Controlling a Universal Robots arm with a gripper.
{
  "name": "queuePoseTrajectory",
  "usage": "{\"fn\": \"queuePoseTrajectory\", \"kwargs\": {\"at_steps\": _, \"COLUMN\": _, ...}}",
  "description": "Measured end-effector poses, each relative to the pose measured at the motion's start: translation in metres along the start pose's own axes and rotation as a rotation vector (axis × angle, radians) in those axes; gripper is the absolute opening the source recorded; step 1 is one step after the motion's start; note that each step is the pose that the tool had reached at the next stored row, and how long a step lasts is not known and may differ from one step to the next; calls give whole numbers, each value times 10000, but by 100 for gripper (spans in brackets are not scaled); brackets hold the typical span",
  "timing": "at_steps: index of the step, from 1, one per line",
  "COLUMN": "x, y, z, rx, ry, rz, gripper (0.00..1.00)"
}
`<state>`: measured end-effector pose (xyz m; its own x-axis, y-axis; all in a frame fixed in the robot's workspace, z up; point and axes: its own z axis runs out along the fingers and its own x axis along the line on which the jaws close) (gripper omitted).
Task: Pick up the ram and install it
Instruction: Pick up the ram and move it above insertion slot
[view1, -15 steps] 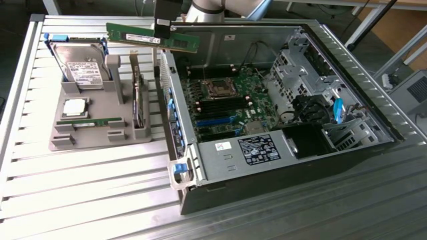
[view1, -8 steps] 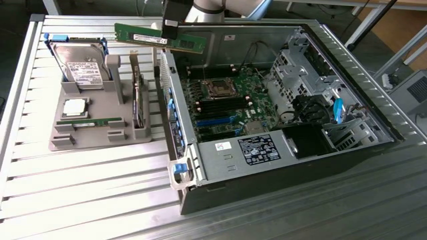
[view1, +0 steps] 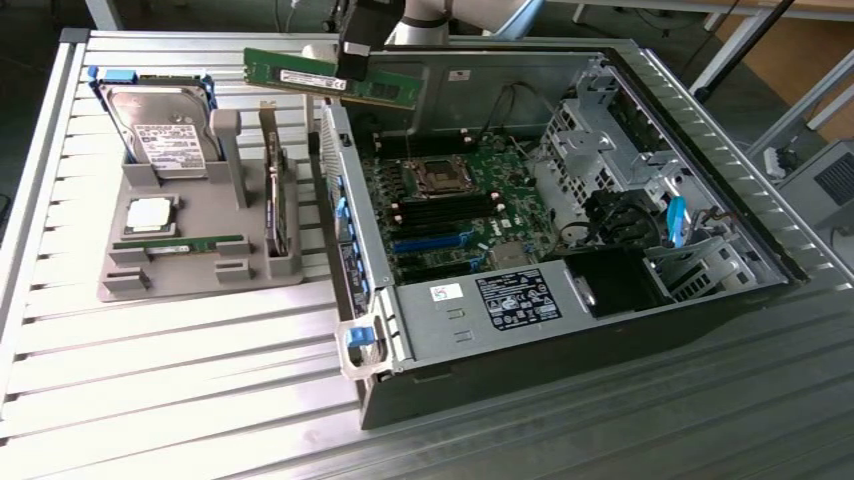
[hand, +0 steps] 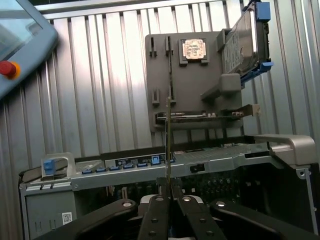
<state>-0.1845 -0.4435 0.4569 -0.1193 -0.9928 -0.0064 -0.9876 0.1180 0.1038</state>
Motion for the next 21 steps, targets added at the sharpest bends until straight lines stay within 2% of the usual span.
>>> {"fn": "queuePoseTrajectory", "kwargs": {"at_steps": 8, "x": -20, "y": -171, "z": 23, "rx": -173, "ry": 21, "rz": 4, "gripper": 11}}
{"fn": "queuePoseTrajectory", "kwargs": {"at_steps": 21, "x": -43, "y": -375, "z": 70, "rx": -381, "ry": 45, "rz": 7, "gripper": 11}}
